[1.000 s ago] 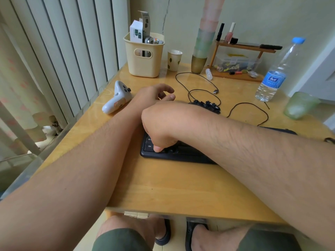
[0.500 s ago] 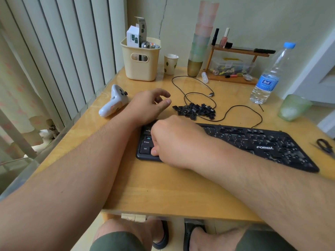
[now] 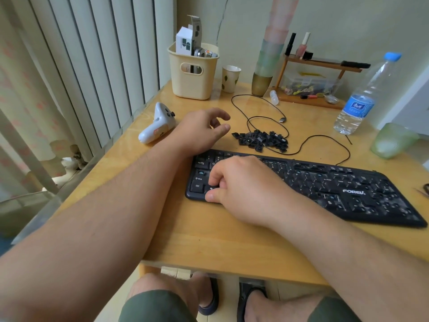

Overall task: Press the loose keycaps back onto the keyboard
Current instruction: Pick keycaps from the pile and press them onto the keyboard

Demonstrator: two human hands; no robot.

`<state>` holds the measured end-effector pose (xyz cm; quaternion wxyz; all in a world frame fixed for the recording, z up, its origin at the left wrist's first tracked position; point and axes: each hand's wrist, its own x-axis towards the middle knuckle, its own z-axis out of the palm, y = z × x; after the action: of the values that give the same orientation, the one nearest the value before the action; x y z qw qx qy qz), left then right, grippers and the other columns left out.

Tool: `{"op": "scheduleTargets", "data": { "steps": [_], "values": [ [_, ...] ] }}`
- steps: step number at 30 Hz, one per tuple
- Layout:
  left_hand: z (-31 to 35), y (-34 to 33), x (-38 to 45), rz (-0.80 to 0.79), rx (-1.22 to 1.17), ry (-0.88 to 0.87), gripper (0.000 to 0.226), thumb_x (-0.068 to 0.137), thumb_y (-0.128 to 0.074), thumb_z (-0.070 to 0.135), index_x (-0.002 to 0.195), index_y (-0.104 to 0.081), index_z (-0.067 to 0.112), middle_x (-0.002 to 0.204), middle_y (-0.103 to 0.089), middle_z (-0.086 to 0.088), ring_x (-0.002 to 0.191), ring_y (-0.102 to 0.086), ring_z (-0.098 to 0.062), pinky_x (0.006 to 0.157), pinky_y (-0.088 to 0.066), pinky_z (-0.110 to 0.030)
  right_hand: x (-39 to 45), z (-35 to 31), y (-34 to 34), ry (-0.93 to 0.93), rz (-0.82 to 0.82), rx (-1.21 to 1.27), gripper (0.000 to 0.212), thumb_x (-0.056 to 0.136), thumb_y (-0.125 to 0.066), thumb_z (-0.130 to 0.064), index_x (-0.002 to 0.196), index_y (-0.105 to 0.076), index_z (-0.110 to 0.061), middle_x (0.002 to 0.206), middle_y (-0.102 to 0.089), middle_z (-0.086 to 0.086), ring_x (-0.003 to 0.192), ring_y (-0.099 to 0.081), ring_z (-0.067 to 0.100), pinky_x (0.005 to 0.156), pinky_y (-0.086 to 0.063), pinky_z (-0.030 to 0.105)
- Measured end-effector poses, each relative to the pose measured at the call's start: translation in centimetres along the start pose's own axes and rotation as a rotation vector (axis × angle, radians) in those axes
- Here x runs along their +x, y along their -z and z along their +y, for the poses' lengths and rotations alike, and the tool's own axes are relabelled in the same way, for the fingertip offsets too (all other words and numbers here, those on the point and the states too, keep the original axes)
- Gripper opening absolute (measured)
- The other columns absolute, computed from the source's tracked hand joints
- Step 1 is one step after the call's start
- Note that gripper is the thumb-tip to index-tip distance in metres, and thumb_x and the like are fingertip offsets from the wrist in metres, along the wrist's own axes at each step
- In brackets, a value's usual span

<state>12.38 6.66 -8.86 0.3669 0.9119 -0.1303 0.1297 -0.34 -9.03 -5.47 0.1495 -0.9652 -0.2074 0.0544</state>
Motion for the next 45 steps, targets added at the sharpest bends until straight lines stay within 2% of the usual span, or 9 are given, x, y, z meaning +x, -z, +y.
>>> {"op": "scheduleTargets", "data": {
  "steps": [3, 7, 12, 16, 21, 26, 32, 40, 45],
  "values": [
    [0.1, 0.0, 0.1, -0.001, 0.011, -0.008, 0.032, 0.101, -0.06, 0.045, 0.132, -0.064, 0.035, 0.1, -0.065, 0.011, 0.099, -0.061, -0.013, 0.091, -0.051, -0.033, 0.1, -0.1, 0.1, -0.008, -0.009, 0.035, 0.016, 0.09, -0.077, -0.041, 0.098, -0.066, -0.032, 0.093, -0.063, -0.01, 0.091, -0.059, 0.016, 0.078, -0.053, 0.036],
    [-0.1, 0.0, 0.1, 0.001, 0.012, -0.009, 0.033, 0.101, -0.06, 0.045, 0.132, -0.064, 0.035, 0.098, -0.065, 0.013, 0.098, -0.062, -0.014, 0.09, -0.052, -0.034, -0.6, -0.1, -1.0, 0.092, 0.088, -0.026, 0.015, 0.093, -0.074, -0.036, 0.094, -0.06, -0.031, 0.097, -0.057, -0.01, 0.096, -0.055, 0.016, 0.083, -0.05, 0.036],
    [-0.1, -0.1, 0.1, 0.005, 0.004, -0.017, 0.032, 0.1, -0.062, 0.043, 0.13, -0.065, 0.034, 0.095, -0.065, 0.012, 0.096, -0.061, -0.013, 0.09, -0.05, -0.033, -0.2, 0.5, -0.6, 0.012, 0.159, 0.07, 0.011, 0.091, -0.076, -0.034, 0.086, -0.071, -0.027, 0.081, -0.065, -0.011, 0.082, -0.06, 0.011, 0.075, -0.05, 0.032],
    [-0.1, -0.1, 0.2, -0.01, 0.014, -0.014, 0.032, 0.101, -0.062, 0.044, 0.131, -0.064, 0.035, 0.098, -0.065, 0.012, 0.098, -0.061, -0.013, 0.089, -0.05, -0.032, -0.1, 0.5, -0.2, 0.003, 0.119, 0.075, 0.01, 0.094, -0.073, -0.033, 0.086, -0.072, -0.028, 0.083, -0.066, -0.01, 0.08, -0.058, 0.007, 0.071, -0.05, 0.029],
    [-0.2, -0.2, 0.2, -0.018, 0.005, -0.003, 0.032, 0.1, -0.062, 0.043, 0.132, -0.063, 0.036, 0.098, -0.065, 0.013, 0.098, -0.061, -0.012, 0.088, -0.049, -0.031, 0.6, 0.0, 0.5, -0.013, 0.064, 0.093, 0.009, 0.096, -0.072, -0.033, 0.09, -0.076, -0.028, 0.086, -0.068, -0.01, 0.08, -0.062, 0.008, 0.075, -0.055, 0.031],
    [0.0, -0.1, 0.2, -0.025, 0.014, -0.003, 0.033, 0.1, -0.062, 0.042, 0.133, -0.063, 0.035, 0.101, -0.066, 0.011, 0.099, -0.061, -0.013, 0.089, -0.048, -0.031, 0.8, -0.4, 0.9, 0.0, 0.031, 0.055, 0.012, 0.093, -0.075, -0.03, 0.083, -0.075, -0.025, 0.082, -0.065, -0.012, 0.079, -0.061, 0.007, 0.073, -0.053, 0.029],
    [0.1, -0.1, 0.1, -0.033, 0.01, -0.01, 0.034, 0.101, -0.062, 0.04, 0.134, -0.063, 0.033, 0.099, -0.065, 0.011, 0.1, -0.06, -0.014, 0.089, -0.047, -0.03, 0.9, -1.0, 1.3, 0.028, -0.025, 0.002, 0.013, 0.093, -0.075, -0.032, 0.081, -0.074, -0.026, 0.079, -0.067, -0.011, 0.075, -0.062, 0.005, 0.061, -0.048, 0.023],
    [0.1, 0.0, 0.1, -0.036, 0.008, -0.01, 0.034, 0.101, -0.062, 0.04, 0.134, -0.062, 0.033, 0.102, -0.066, 0.008, 0.099, -0.061, -0.013, 0.087, -0.047, -0.03, 0.3, -0.7, 0.2, 0.037, 0.018, 0.037, 0.013, 0.089, -0.08, -0.034, 0.097, -0.073, -0.027, 0.089, -0.068, -0.011, 0.086, -0.064, 0.011, 0.082, -0.057, 0.035],
    [0.1, 0.0, 0.1, -0.038, 0.003, -0.008, 0.033, 0.101, -0.063, 0.038, 0.134, -0.062, 0.032, 0.1, -0.066, 0.009, 0.097, -0.061, -0.012, 0.085, -0.046, -0.029, 0.0, -0.3, 0.6, 0.021, 0.0, 0.11, 0.004, 0.09, -0.079, -0.03, 0.09, -0.074, -0.029, 0.08, -0.066, -0.014, 0.076, -0.059, 0.001, 0.07, -0.05, 0.027]
  ]
}}
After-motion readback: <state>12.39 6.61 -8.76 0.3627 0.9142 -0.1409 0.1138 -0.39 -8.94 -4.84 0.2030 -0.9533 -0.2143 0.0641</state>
